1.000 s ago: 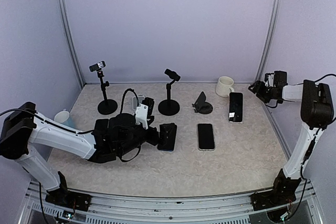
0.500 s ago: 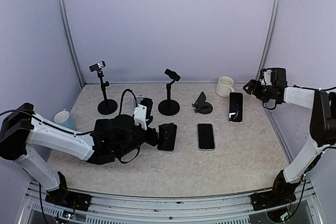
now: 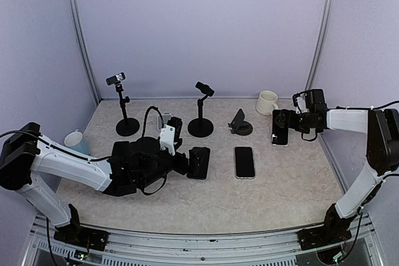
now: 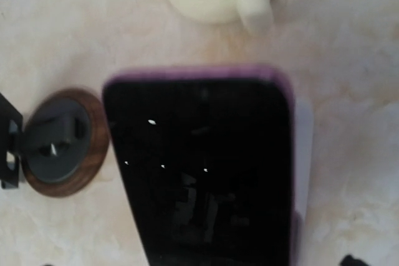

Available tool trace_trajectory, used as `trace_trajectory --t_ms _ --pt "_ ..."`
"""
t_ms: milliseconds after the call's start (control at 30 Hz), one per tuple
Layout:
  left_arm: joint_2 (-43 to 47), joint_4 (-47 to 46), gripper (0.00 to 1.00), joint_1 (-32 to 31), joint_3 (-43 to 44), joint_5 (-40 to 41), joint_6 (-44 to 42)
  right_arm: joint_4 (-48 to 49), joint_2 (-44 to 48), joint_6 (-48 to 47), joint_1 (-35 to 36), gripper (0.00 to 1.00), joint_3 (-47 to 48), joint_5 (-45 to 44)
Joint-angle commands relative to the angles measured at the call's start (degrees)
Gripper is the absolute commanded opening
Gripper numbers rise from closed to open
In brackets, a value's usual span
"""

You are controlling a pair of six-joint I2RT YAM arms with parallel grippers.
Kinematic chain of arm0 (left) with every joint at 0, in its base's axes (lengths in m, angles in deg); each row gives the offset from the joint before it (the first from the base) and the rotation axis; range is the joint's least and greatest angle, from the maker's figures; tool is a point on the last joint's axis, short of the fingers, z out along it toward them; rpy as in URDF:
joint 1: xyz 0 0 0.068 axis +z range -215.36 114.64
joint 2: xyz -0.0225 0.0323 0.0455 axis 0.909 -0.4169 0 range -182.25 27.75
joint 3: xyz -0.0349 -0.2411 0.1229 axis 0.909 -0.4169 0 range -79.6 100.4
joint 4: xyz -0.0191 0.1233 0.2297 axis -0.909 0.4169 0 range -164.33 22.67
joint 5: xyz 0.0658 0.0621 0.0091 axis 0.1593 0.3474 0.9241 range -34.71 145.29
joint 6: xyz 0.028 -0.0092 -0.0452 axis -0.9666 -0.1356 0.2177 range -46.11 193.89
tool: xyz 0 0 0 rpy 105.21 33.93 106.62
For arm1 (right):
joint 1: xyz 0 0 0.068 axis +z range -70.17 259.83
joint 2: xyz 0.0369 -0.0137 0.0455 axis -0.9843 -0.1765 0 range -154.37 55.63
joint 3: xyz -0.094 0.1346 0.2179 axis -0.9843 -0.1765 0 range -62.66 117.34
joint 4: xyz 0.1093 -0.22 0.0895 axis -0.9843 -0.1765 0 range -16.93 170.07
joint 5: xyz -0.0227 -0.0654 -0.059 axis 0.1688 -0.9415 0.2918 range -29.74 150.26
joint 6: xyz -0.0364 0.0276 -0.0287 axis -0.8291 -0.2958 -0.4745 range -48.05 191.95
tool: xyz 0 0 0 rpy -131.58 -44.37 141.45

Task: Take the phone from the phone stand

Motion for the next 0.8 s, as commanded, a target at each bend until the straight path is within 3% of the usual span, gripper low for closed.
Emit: trace_trajectory --t_ms 0,767 --pt "0.21 -0.11 0.99 -0.38 0.87 0.88 -0.48 0.07 -1.59 -0.5 2.04 1.0 -1.51 -2.59" --pt "-0.75 0.92 0.99 -0.39 2.21 0.93 -0.85 3.02 -5.82 2.57 5.91 1.0 -8.27 -7.58"
